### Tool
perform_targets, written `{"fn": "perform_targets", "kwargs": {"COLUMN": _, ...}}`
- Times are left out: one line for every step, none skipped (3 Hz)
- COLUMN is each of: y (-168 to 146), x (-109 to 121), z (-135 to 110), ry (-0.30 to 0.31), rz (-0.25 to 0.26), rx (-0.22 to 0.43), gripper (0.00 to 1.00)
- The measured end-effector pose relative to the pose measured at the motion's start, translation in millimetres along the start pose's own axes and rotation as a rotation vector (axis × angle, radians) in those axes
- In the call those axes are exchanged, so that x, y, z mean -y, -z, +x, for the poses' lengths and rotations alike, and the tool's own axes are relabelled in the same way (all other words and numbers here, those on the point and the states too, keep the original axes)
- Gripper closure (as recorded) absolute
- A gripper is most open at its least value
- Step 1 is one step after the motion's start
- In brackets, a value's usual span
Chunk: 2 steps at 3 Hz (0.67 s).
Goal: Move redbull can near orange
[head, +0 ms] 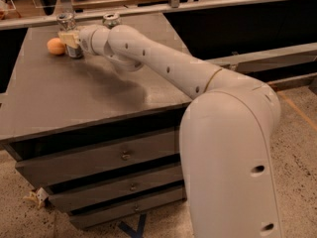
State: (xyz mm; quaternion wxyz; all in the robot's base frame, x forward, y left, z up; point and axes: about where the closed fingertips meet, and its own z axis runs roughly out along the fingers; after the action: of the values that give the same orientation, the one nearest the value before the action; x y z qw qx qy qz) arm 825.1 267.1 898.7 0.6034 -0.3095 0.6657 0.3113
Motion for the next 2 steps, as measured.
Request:
{"fn": "perform_targets", "kwargs": {"y": -0.9, "x": -4.5, "z": 3.6, "ry": 0.014, "rz": 0.002, "rx": -0.002, "gripper": 0.58}}
{"fn": "perform_targets", "kwargs": {"y": -0.8, "x": -8.0, "z": 4.6, "ry": 0.026, "rz": 0.004, "rx": 0.000, "gripper": 0.35}}
